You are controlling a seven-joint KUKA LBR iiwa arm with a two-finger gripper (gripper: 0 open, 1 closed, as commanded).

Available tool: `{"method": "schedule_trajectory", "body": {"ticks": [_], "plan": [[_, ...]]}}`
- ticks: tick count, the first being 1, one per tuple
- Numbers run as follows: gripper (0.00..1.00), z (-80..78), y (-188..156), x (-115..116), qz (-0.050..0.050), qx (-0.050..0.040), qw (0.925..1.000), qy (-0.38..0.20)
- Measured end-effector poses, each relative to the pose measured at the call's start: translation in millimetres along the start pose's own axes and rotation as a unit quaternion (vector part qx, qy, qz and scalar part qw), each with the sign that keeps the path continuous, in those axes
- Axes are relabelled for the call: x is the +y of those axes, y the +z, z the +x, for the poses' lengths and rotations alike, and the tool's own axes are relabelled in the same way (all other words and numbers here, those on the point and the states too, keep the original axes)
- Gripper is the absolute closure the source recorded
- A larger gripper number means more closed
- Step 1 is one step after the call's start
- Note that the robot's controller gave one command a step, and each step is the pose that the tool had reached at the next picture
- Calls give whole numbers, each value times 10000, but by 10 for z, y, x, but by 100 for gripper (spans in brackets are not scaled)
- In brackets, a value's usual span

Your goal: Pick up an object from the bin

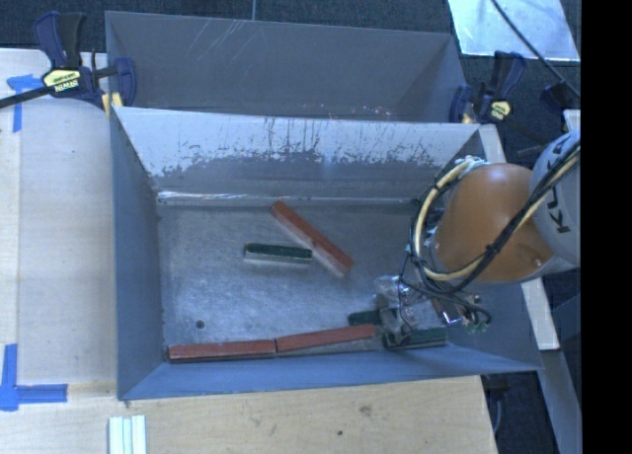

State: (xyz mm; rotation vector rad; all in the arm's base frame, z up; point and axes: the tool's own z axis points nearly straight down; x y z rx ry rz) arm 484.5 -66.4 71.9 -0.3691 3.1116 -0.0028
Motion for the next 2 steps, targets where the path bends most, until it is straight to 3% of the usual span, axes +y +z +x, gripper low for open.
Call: {"method": "schedule_trajectory", "body": {"ticks": [1,2], "plan": [[0,-29,-3,12,3,-36,10000,-20],[100,2,1,17,-7,16,10000,-30]]}}
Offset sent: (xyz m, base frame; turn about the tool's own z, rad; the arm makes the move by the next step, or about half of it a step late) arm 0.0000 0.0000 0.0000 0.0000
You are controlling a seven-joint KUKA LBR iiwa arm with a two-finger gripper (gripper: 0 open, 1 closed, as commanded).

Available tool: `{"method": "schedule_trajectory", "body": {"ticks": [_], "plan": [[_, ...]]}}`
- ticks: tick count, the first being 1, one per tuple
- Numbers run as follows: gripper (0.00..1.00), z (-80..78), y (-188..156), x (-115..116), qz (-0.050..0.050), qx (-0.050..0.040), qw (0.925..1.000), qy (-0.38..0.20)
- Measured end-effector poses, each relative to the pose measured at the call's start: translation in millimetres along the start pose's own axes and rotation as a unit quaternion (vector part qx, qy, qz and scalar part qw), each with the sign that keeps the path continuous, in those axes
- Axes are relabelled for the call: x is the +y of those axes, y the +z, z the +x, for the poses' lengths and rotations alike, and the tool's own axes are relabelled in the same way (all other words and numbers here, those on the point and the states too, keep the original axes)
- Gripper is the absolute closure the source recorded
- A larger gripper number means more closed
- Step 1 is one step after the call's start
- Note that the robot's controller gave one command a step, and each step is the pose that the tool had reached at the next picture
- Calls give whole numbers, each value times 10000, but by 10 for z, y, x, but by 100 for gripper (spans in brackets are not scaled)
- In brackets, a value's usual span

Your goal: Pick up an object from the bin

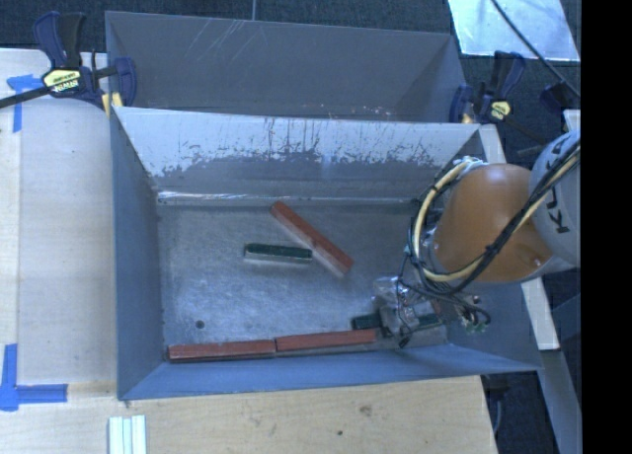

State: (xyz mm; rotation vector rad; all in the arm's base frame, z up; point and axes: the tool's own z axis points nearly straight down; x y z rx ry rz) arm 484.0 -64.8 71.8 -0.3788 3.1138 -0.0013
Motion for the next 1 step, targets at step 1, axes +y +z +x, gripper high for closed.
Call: {"method": "schedule_trajectory", "body": {"ticks": [1], "plan": [[0,-27,-2,-5,13,-47,10000,0]]}}
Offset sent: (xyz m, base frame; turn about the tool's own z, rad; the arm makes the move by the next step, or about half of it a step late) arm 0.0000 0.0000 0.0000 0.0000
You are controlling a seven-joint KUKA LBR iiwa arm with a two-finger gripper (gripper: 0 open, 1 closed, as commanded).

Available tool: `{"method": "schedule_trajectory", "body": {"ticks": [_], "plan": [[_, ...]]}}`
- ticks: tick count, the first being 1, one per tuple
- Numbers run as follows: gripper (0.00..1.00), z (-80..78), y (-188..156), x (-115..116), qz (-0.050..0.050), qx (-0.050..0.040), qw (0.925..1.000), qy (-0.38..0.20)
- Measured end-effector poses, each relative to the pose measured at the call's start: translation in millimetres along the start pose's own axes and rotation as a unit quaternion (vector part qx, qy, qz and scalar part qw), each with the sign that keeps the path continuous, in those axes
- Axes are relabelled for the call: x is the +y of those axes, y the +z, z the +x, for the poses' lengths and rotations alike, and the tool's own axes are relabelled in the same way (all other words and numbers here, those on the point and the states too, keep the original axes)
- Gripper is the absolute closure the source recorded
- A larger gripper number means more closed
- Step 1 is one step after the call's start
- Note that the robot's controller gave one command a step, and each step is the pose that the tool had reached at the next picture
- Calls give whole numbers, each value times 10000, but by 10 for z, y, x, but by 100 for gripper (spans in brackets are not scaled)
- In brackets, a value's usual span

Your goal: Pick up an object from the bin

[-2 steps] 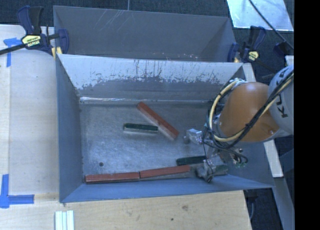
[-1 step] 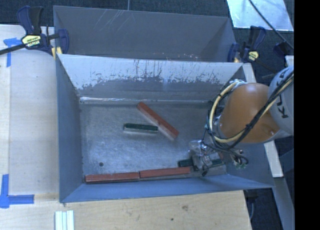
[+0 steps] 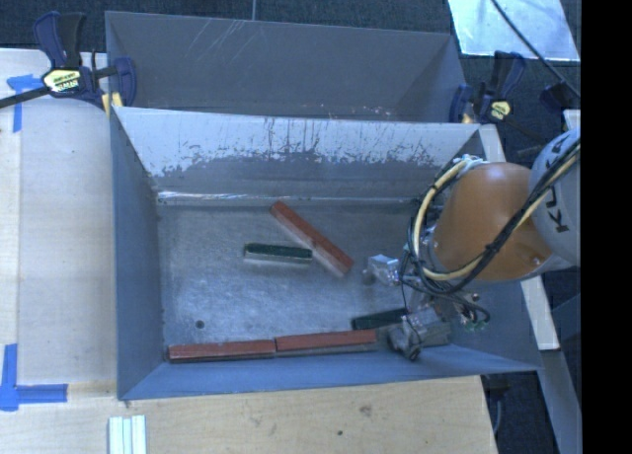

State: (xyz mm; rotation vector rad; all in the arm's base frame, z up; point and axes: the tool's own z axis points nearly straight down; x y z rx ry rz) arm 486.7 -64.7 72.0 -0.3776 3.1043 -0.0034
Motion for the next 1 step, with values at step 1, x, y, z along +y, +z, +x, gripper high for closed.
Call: {"method": "schedule_trajectory", "body": {"ticks": [1], "plan": [[100,19,2,4,-11,46,10000,-7]]}}
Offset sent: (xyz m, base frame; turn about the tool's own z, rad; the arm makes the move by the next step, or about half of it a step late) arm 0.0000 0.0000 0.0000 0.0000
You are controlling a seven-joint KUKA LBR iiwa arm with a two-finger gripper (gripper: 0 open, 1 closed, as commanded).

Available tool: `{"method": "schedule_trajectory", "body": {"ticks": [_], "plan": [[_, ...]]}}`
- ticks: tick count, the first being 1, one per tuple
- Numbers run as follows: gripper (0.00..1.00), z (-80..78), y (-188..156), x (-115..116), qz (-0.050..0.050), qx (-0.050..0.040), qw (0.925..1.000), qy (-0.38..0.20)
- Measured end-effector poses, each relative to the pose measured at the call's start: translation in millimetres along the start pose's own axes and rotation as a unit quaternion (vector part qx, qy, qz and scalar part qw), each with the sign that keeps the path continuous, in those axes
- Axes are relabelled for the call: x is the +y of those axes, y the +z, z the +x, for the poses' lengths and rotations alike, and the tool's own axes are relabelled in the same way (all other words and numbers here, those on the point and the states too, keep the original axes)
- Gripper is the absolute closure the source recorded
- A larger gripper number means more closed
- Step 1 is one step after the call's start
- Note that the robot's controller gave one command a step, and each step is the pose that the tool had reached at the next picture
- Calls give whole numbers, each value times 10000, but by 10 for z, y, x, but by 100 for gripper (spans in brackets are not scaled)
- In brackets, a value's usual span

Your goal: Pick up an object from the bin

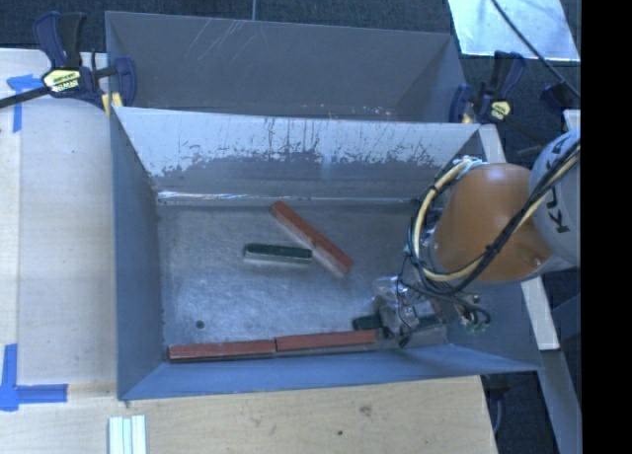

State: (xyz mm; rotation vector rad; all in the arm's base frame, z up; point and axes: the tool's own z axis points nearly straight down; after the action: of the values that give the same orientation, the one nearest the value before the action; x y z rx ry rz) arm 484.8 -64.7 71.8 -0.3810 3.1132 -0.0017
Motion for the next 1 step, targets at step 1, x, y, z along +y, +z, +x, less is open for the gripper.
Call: {"method": "schedule_trajectory", "body": {"ticks": [1], "plan": [[0,-20,-4,-3,11,-43,10000,2]]}}
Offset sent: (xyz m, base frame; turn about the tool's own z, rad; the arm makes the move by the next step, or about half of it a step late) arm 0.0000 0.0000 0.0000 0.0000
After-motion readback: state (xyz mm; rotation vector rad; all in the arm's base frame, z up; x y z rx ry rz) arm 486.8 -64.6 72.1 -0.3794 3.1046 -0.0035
